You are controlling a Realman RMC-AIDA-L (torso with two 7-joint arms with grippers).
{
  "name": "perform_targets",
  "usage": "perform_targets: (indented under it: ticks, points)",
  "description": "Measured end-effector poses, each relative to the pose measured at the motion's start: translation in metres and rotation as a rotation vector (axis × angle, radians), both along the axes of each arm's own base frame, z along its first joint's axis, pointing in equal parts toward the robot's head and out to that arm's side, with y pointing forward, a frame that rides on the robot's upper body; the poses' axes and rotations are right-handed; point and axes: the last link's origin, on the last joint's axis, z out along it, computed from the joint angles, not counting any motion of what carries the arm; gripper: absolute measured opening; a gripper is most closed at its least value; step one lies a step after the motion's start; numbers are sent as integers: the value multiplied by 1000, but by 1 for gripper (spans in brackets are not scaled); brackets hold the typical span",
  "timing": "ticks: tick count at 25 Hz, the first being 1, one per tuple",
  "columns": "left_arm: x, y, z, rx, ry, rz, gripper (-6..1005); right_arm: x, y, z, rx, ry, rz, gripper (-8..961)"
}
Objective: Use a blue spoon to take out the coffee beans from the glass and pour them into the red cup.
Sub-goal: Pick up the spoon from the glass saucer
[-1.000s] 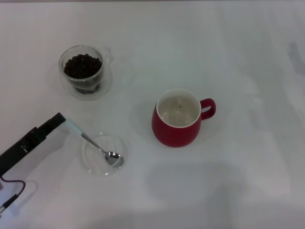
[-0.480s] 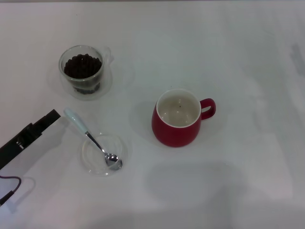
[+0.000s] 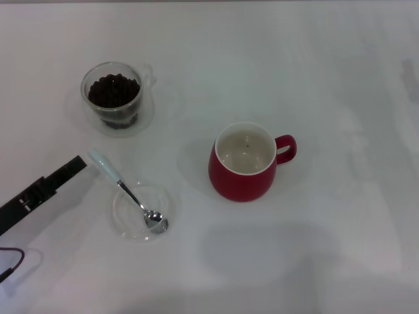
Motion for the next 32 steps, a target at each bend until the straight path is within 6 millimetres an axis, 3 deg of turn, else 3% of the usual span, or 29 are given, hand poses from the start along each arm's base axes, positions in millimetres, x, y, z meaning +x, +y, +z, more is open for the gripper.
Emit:
perform_targets:
  ticks: [9,15,20,32]
  points:
    - [1,12,6,-44,44,-50,338,-1,0,-1,-3,16,2,842]
    - [2,21,7,-75,81,-69,578,-1,0,-1,-6,25,6,842]
    - [4,26,4,-87,100,-78,664,-2,0,-3,-10,30,7,842]
    - [10,36,-1,-101,127,-99,645,-1,0,-3,-12,36,-1,842]
